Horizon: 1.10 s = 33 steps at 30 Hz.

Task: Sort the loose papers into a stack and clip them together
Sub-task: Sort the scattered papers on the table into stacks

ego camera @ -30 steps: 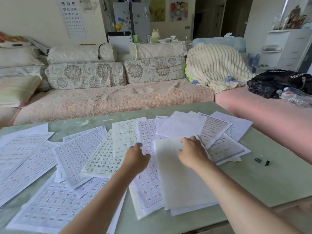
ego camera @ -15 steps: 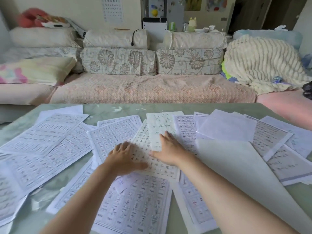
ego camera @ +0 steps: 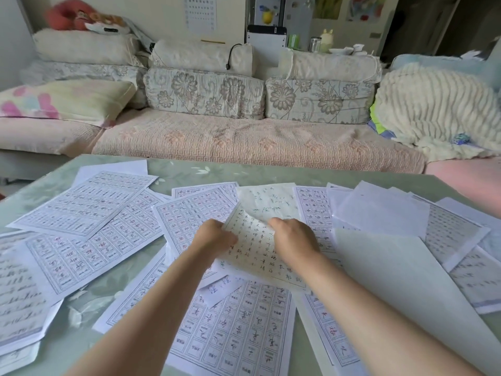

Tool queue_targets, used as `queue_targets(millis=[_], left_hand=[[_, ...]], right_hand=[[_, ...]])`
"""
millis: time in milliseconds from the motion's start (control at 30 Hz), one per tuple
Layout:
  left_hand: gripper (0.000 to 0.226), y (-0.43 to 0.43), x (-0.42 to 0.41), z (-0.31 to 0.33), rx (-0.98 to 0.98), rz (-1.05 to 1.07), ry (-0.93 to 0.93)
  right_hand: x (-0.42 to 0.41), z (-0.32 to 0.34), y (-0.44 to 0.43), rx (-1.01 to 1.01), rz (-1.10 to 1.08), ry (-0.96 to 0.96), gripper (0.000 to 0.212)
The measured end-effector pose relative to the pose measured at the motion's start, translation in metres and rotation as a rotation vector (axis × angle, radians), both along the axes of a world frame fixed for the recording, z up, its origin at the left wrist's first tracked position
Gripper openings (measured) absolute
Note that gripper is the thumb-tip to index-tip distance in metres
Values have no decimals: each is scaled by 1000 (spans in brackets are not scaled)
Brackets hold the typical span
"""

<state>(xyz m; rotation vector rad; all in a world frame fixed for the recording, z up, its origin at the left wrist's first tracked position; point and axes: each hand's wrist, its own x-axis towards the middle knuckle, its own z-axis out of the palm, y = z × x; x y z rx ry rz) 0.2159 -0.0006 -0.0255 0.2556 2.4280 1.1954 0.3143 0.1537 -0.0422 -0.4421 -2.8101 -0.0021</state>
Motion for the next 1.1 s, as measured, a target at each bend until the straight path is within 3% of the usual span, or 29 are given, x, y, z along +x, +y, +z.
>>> queue_targets(millis=[167,300,400,533,633,733,800,867,967,1100], left_hand=[[16,-20,5,7,115,93,-26],[30,-41,14,14,216,86,-242],[27,-61,14,12,105,4,-159],[27,-89,7,10,-59,-5,-5],[28,-107,3,12,-43,42,79],[25,-118,4,13,-32,15,34],[15,-121,6,15,-32,-7,-5],[30,-122,5,14,-34,-19,-14],[44,-126,-1,18,-158,-6,142],[40,-142,-14,16,-2,126,187]], right_hand=[[9,9,-21,38,178,-11,34],[15,17,-58,-26,329,-109,28],[18,20,-76,-125,392,-136,23],[25,24,-70,-407,352,-244,72],[32,21,-52,-494,186,-205,67],[41,16,-38,-440,-20,-241,67],[46,14,-39,-440,-37,-314,70],[49,14,-48,-435,13,-333,72],[44,14,-60,-503,88,-288,74],[41,7,-56,-380,-28,-284,77]])
